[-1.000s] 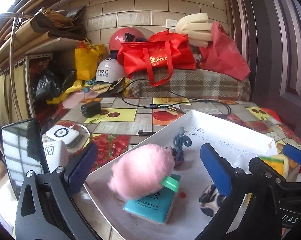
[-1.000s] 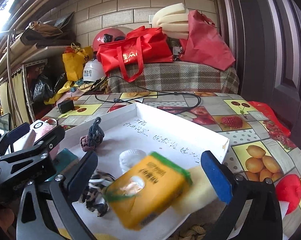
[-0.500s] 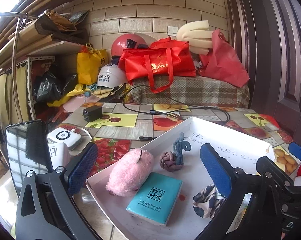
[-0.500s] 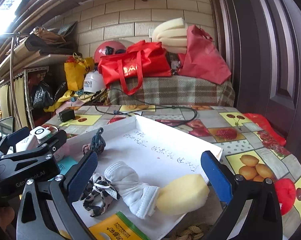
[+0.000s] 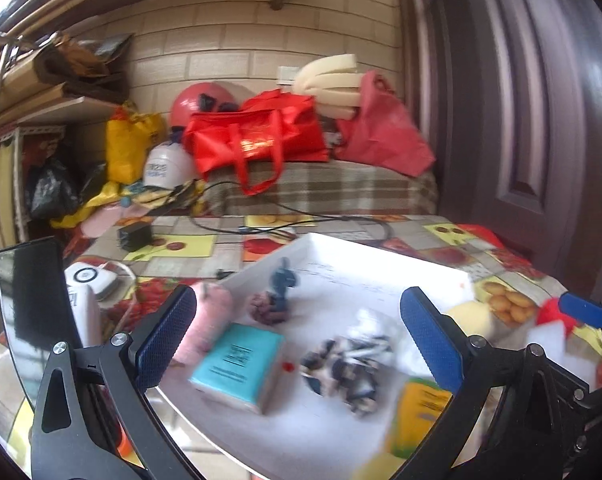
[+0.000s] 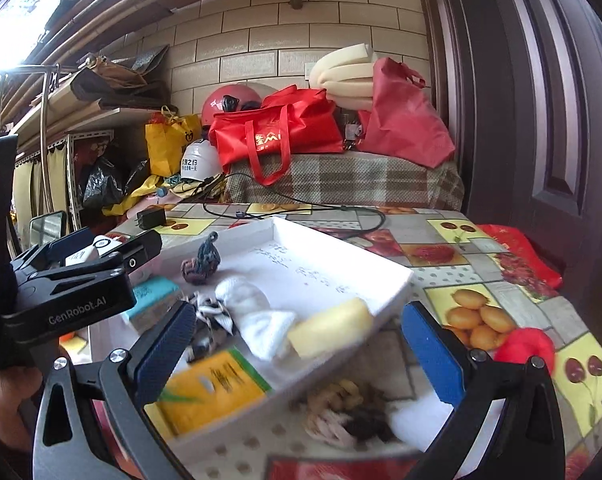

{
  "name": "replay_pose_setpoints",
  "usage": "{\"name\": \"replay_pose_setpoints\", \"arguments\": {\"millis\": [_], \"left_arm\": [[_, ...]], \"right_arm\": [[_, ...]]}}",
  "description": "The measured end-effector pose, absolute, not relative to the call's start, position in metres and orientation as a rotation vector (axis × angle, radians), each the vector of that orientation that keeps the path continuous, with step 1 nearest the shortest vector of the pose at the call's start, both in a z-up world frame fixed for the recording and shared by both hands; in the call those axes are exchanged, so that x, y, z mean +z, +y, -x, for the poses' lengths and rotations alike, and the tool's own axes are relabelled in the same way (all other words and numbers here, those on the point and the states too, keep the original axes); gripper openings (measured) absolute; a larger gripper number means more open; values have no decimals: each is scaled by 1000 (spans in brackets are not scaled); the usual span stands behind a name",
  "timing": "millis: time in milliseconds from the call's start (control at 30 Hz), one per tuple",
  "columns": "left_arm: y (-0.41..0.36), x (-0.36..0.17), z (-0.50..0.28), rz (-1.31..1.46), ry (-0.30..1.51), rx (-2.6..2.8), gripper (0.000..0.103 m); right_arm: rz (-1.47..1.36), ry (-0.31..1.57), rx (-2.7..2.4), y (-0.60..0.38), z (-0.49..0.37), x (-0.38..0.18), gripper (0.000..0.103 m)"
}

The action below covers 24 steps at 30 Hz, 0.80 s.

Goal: Organize soft objects
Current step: 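Reach the left tool to a white foam strip while the right tool grasps another foam strip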

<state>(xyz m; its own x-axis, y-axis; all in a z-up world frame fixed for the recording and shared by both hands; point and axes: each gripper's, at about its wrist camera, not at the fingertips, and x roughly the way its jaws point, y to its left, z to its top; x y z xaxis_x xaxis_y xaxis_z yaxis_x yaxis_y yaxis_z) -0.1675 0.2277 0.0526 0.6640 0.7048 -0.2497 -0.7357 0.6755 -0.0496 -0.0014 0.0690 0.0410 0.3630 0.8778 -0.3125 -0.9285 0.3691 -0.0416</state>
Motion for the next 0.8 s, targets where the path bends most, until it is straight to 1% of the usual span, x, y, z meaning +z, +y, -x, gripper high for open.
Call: {"name": "replay_pose_setpoints", "arguments": {"millis": [133,300,333,467,533,633,667,700,733,767,800], "left_arm": [[193,54,155,89,242,697,103],[161,50,130,44,348,484,103],[154,48,122,39,383,445,103],[135,43,93,14,477,356,103],[125,40,74,-7,524,325,103],[118,37,54,-7,559,299,103],[118,37,47,-5,566,294,103],[117,36,41,-5,575,289,102],[117,36,34,2,582,285,102],[118,34,27,6,601,280,102],[118,32,19,5,627,275,102]], "right_arm": [[254,276,1139,21,-24,40,103],[335,506,1095,-9,-82,25,103],[359,570,1095,-10,-94,20,103],[378,715,1099,-5,-120,4,102],[412,734,1133,3,-117,-1,98],[537,713,1157,22,-102,-8,96],[575,696,1156,26,-98,-11,90],[592,678,1171,30,-94,-10,74],[598,662,1197,31,-90,-8,63],[600,653,1201,30,-88,-7,50],[603,652,1198,27,-90,-8,50]]}}
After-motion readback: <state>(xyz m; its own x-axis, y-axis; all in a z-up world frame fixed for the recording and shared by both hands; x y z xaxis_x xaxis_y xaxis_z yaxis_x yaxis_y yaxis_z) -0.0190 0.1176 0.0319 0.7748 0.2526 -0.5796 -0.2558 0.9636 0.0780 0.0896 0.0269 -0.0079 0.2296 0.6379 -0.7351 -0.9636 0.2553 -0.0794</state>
